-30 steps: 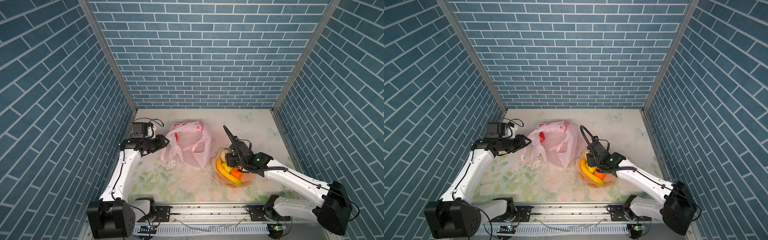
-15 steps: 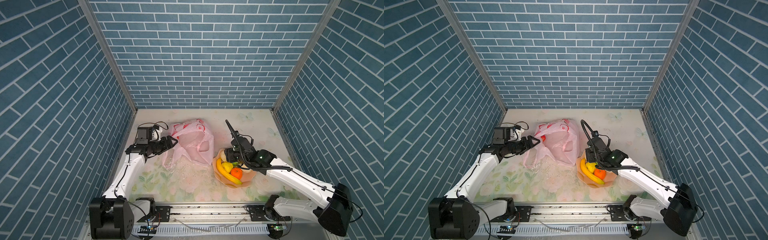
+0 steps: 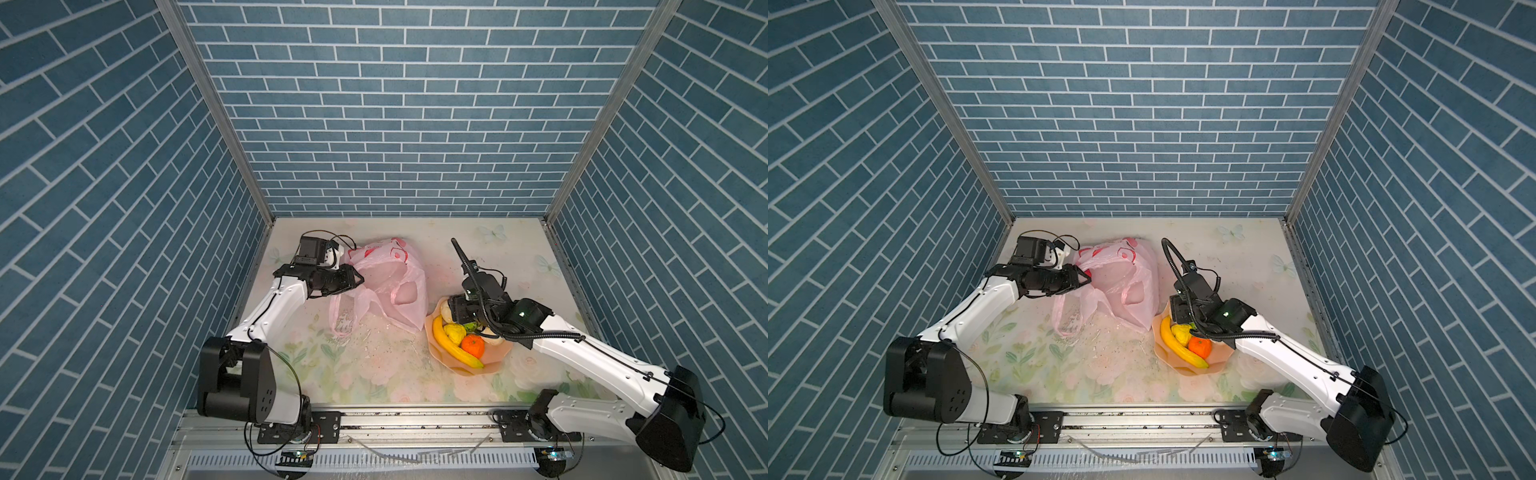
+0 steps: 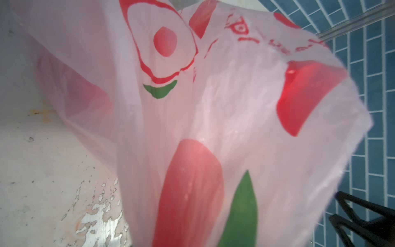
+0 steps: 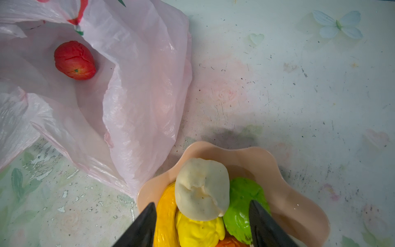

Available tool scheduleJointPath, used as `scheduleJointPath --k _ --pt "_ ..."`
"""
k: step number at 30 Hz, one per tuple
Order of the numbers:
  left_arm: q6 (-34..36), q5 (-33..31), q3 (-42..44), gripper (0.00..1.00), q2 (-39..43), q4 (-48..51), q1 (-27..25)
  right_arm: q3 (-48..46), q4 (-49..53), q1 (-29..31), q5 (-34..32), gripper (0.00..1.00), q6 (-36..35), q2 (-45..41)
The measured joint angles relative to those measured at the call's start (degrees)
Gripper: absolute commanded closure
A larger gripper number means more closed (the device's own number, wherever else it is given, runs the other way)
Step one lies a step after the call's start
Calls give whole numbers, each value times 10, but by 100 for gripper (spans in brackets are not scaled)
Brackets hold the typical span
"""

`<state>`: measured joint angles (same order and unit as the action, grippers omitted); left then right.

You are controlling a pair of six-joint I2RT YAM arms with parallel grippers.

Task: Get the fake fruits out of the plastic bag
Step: 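Move the right gripper back into the bag while the left gripper lifts the handle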

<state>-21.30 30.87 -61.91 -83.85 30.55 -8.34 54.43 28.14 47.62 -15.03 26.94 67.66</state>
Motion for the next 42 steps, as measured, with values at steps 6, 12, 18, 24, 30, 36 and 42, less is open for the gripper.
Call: scheduleJointPath --k 6,12,18,24,30,36,42 --pt "52 -48 -107 96 -33 91 -3 67 -23 0 50 42 -15 31" --pt "94 -81 -262 99 -67 176 -3 116 -72 1 104 46 -25 81" --pt "119 -100 -340 100 -100 249 -7 138 -117 3 148 47 -30 122" --pt "133 -108 -329 100 -106 297 -23 176 -143 6 186 47 -30 167" --pt "125 -114 -205 100 -50 304 -36 230 -170 28 210 50 -30 238" --pt "87 -101 -99 100 24 275 -39 260 -188 73 208 65 -39 322" --pt "58 -84 -77 100 45 239 -41 250 -224 108 187 85 -84 355"
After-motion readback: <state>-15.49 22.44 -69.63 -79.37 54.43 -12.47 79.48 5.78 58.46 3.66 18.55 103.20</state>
